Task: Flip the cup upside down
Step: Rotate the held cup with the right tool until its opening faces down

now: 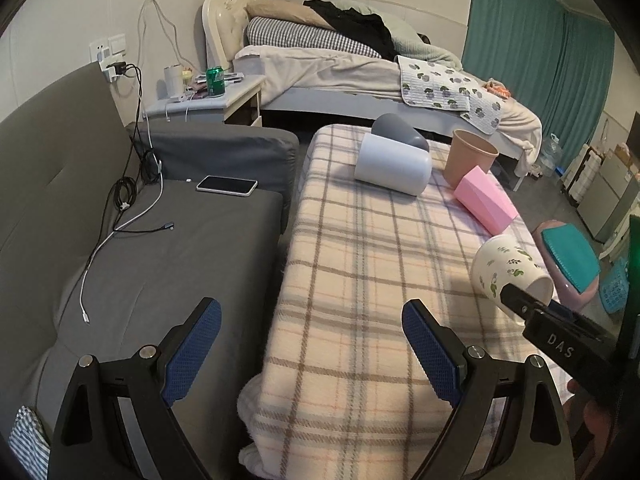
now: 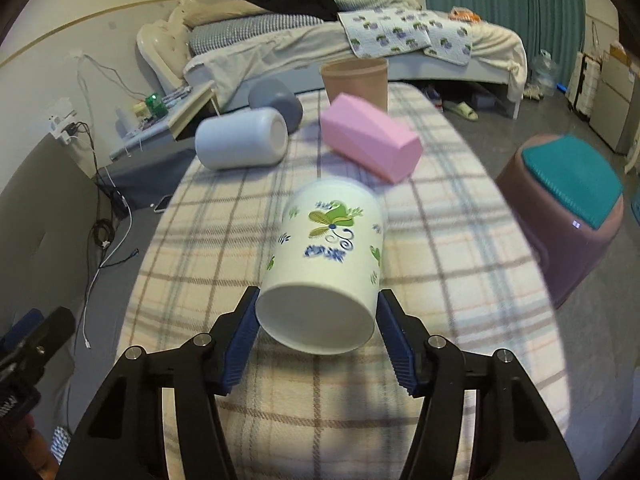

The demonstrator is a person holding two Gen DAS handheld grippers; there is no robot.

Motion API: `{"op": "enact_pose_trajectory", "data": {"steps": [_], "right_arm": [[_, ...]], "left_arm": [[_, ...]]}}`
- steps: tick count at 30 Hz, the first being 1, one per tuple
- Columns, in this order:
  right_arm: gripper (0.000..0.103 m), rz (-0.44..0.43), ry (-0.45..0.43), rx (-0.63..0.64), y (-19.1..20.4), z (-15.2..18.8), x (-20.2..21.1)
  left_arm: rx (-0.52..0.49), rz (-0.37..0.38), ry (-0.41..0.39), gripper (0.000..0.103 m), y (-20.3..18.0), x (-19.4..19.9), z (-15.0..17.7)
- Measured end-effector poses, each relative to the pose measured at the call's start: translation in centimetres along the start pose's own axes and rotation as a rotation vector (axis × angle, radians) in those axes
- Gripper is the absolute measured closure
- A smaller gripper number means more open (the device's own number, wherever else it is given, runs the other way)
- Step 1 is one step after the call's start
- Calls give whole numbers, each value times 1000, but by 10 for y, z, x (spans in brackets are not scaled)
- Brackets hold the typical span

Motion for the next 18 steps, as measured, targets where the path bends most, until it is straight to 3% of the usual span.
{"op": "enact_pose_trajectory", "data": {"steps": [13,18], "right_arm": [[46,-6,-51,120,4,-13,40],[46,-38,35,154,10,-17,33]], "left_arm": [[-10,4,-11,8,-15,13,4],[-2,6,-3,8,-16,11,6]]}}
Point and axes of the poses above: each gripper's, at about its wrist camera, not at the fingertips, and x roughly against the way its jaws point, y to its left, z to its underside, the point moved 7 cm from there along -x, roughly the way its jaws point, and after that the axes turned 6 degrees about -z, right-handed, at the moved point
